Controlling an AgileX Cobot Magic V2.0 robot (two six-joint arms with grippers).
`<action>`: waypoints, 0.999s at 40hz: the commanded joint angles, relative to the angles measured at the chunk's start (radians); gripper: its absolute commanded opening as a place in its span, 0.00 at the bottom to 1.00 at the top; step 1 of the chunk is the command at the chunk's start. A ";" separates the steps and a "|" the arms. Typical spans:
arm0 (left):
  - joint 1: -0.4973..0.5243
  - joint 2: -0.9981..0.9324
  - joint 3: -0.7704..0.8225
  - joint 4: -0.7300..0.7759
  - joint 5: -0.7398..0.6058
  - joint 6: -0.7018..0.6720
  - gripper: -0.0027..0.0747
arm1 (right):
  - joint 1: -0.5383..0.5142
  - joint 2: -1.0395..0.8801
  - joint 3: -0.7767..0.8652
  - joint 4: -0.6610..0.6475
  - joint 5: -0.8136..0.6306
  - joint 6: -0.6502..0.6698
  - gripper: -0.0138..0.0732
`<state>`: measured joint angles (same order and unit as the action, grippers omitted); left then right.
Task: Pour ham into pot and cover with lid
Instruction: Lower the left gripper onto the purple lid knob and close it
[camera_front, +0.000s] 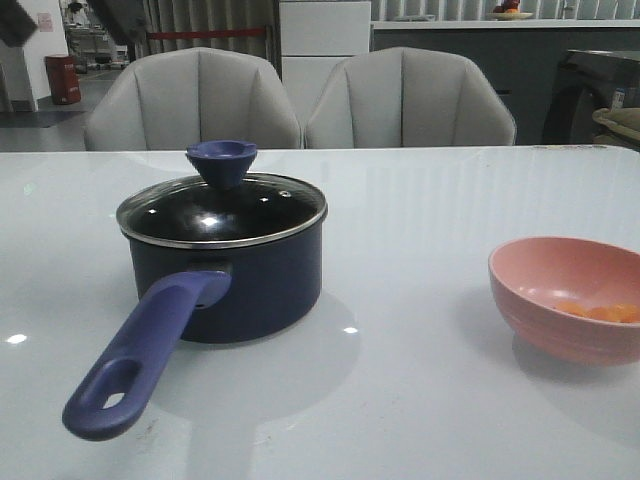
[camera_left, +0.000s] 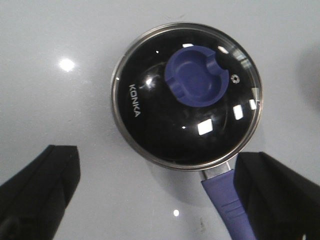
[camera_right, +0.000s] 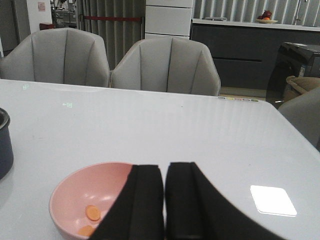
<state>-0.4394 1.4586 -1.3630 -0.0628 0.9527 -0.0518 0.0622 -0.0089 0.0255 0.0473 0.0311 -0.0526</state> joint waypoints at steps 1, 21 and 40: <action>-0.032 0.050 -0.119 -0.012 0.020 -0.020 0.90 | -0.004 -0.020 0.011 -0.012 -0.078 0.001 0.38; -0.073 0.306 -0.306 -0.012 0.067 -0.049 0.90 | -0.004 -0.020 0.011 -0.012 -0.078 0.001 0.38; -0.073 0.344 -0.306 -0.010 0.011 -0.049 0.90 | -0.004 -0.020 0.011 -0.012 -0.078 0.001 0.38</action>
<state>-0.5091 1.8512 -1.6343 -0.0637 1.0187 -0.0890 0.0622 -0.0089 0.0255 0.0473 0.0311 -0.0526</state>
